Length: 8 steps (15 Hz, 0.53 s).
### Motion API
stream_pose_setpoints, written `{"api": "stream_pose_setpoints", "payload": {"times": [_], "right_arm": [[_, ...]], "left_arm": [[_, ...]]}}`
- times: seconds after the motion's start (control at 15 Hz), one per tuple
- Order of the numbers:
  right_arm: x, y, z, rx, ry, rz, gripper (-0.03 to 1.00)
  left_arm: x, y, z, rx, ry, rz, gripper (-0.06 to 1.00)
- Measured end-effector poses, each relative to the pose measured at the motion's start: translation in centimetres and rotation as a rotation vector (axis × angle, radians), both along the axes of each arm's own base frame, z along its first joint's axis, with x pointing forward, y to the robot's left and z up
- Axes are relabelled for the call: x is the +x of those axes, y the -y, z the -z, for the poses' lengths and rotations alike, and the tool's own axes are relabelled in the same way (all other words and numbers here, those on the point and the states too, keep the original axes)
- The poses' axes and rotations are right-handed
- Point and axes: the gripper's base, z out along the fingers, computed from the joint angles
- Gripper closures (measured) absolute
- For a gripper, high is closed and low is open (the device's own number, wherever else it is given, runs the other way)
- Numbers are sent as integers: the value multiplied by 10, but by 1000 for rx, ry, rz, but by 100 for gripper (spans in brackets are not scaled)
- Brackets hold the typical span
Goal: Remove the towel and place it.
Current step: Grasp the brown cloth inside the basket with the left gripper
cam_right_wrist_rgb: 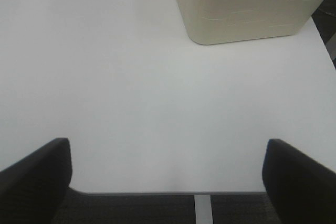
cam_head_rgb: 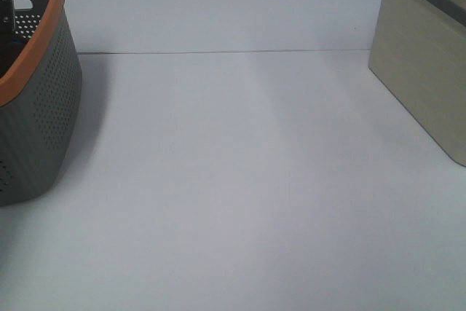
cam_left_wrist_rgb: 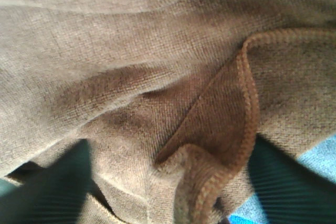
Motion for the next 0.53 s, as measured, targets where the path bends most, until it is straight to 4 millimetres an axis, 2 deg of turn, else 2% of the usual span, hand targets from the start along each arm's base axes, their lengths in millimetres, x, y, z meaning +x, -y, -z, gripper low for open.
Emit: {"api": "stream_pose_setpoints", "payload": {"times": [0.33, 0.53], "right_arm": [[0, 0, 0, 0, 0, 0, 10], [0, 0, 0, 0, 0, 0, 10]], "left_arm": [[0, 0, 0, -2, 1, -6, 59], [0, 0, 0, -24, 8, -73, 63]]}}
